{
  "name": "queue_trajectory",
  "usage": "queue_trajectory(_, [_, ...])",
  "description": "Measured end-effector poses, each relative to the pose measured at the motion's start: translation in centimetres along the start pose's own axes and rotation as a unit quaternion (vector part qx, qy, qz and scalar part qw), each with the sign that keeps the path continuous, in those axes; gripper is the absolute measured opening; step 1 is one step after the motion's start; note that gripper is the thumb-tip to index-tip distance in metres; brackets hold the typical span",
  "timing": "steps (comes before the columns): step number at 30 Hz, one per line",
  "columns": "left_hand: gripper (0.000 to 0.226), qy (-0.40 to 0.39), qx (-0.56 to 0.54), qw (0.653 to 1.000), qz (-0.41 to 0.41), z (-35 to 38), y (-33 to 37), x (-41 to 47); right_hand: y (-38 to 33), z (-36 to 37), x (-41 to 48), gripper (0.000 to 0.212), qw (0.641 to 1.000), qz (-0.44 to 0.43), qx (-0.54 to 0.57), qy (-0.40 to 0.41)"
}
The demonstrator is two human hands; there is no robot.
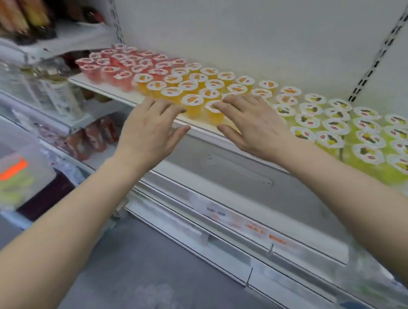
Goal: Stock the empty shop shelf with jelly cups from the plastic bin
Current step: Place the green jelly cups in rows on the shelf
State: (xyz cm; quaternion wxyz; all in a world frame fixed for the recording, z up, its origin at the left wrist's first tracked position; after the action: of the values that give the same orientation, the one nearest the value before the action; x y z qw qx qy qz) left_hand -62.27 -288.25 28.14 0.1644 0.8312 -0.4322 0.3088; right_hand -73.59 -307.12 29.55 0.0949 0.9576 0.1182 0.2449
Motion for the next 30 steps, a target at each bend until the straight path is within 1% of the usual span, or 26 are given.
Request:
queue_trajectory(6, [0.046,-0.032,0.041,0.995,-0.085,-2.4,-13.7,-4.6,-9.2,5.6,11.3,0.048,0.997,-0.062,0.05,0.02])
queue_trajectory(12, [0.044,-0.035,0.061,0.984,-0.162,-5.1,-25.5,-10.0,-18.1,11.4,21.3,0.051,0.989,-0.11,0.098,0.01])
queue_trajectory(16, [0.039,-0.034,0.084,0.973,-0.213,-5.6,-32.3,-13.9,-23.0,14.9,26.7,0.047,0.981,-0.144,0.125,0.017])
queue_trajectory(23, [0.039,-0.042,0.123,0.947,-0.294,-4.9,-42.2,-19.8,-29.6,21.5,35.6,0.044,0.958,-0.215,0.188,0.029])
queue_trajectory(30, [0.039,-0.064,0.148,0.903,-0.398,-3.3,-53.0,-23.1,-35.0,29.3,45.8,0.047,0.936,-0.254,0.244,-0.014])
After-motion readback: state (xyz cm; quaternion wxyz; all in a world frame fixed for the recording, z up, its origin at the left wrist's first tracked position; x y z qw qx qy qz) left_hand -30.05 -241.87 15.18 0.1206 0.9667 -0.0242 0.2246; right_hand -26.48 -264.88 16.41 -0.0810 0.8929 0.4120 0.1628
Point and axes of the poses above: each hand's wrist, its own x-axis towards the middle knuckle, its own z-axis out of the palm, y = z × x, the point moved 3 cm from there along x, towards the middle knuckle, and after that the axes turned 9 degrees about -z, right-handed, at the moved point
